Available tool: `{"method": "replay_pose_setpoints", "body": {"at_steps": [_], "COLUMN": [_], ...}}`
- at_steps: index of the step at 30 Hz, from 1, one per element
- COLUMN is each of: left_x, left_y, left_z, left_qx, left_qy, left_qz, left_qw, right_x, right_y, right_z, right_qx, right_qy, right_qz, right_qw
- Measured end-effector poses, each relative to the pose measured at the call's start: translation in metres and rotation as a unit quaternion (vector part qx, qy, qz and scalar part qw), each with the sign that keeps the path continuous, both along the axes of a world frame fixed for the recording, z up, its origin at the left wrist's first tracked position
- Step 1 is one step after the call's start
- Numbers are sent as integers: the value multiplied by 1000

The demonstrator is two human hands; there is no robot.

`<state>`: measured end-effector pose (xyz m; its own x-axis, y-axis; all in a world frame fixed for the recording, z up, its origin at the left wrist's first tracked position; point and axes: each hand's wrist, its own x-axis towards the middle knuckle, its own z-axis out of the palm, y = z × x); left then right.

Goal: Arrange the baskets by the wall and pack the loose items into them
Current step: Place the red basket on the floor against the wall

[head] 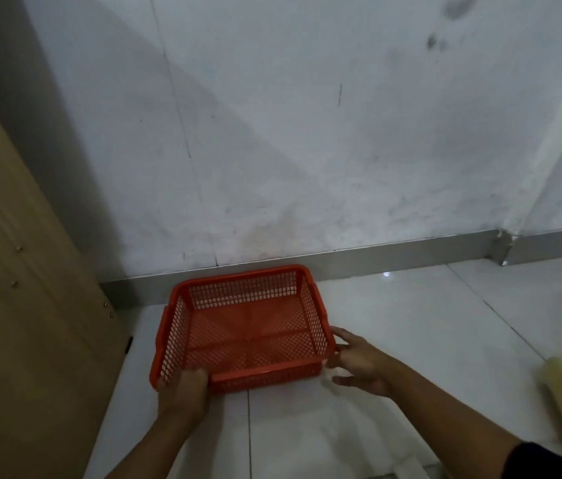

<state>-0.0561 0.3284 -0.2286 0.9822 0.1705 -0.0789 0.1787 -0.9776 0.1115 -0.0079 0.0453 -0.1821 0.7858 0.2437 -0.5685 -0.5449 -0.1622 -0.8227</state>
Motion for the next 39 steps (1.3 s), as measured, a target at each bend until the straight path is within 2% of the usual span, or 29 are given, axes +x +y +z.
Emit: {"method": "replay_pose_setpoints", "body": {"at_steps": [3, 6, 8, 11, 13, 17, 20, 24, 26, 28, 33, 36, 39], "left_x": [9, 23, 30, 43, 47, 39, 24, -1, -11, -17, -15, -9, -1], "left_y": [-20, -75, -122, -204, -259, -371, -446, -522, -553, -581, -653, -697, -725], "left_z": [11, 40, 67, 103, 125, 162, 175, 175, 167, 152, 105, 72, 39], "left_qx": [33, 46, 50, 35, 4, -72, -120, -189, -205, -209, -198, -170, -87], "left_qy": [108, 141, 138, 77, 52, 27, 15, 29, 42, 63, 91, 96, 82], "left_qz": [-3, -70, -115, -209, -269, -367, -421, -451, -464, -484, -524, -536, -519], "left_qw": [994, 987, 983, 974, 962, 927, 899, 872, 860, 847, 823, 821, 846], "right_x": [-6, -14, -18, -27, -34, -69, -106, -158, -181, -199, -221, -230, -232], "right_y": [-11, -39, -65, -127, -173, -273, -343, -424, -461, -496, -581, -618, -642], "right_z": [13, 31, 49, 82, 109, 165, 190, 189, 181, 170, 135, 106, 60], "right_qx": [-70, -91, -102, -133, -186, -331, -408, -497, -522, -533, -508, -476, -469], "right_qy": [-17, -32, -52, -105, -158, -251, -257, -217, -176, -120, 6, 20, -21], "right_qz": [31, 1, -22, -96, -149, -228, -252, -264, -246, -195, -129, -114, -117], "right_qw": [997, 995, 993, 981, 958, 881, 839, 797, 798, 814, 852, 872, 875]}}
